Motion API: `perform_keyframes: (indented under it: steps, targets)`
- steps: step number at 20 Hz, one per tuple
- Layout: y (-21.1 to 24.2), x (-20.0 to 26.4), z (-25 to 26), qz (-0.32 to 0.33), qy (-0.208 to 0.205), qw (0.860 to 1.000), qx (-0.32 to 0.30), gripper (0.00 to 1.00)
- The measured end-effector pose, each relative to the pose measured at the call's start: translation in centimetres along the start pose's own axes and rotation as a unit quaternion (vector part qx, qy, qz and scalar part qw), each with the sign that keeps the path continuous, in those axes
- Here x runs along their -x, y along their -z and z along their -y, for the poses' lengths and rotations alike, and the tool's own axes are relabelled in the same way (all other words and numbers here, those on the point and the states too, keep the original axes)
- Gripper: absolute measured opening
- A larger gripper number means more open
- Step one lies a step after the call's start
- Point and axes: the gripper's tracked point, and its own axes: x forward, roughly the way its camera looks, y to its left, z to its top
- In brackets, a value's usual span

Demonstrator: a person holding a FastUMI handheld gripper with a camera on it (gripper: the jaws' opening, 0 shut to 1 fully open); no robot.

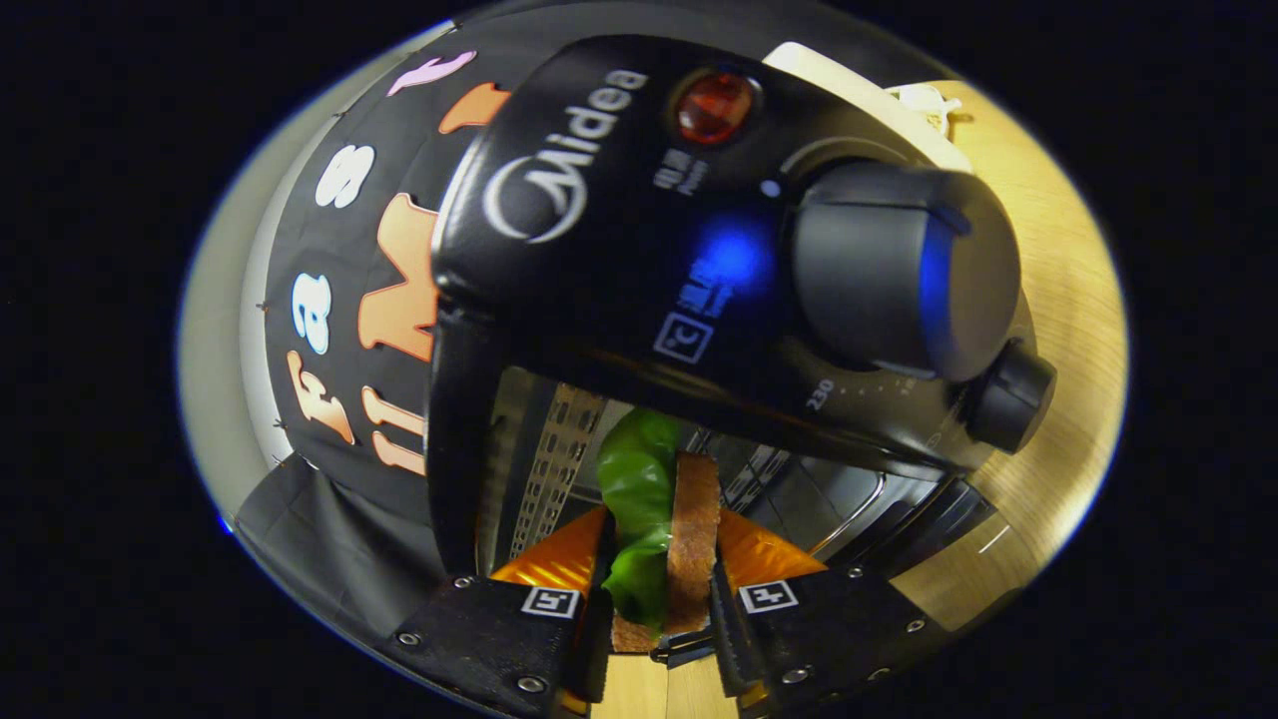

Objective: Open the toaster oven, put the food inside, and close the toaster oven door.

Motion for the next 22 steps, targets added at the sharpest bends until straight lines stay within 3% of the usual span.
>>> perform_keyframes:
  steps: [2,5,10,11,16,22]
  targets:
    - [-0.3,0.1,-0.1,0.017,0.025,0.997,0.064,0.56]
    - [-0.9,1.0,0.4,0.021,0.050,0.993,0.105,0.72]
    - [-1.9,2.8,1.9,0.031,0.092,0.971,0.220,0.83]
    - [-2.0,3.3,1.6,0.026,0.084,0.969,0.231,0.87]
    - [-2.1,6.8,1.2,0.016,0.077,0.952,0.297,0.90]
    - [1.1,13.2,2.9,-0.052,0.069,0.930,0.358,0.94]
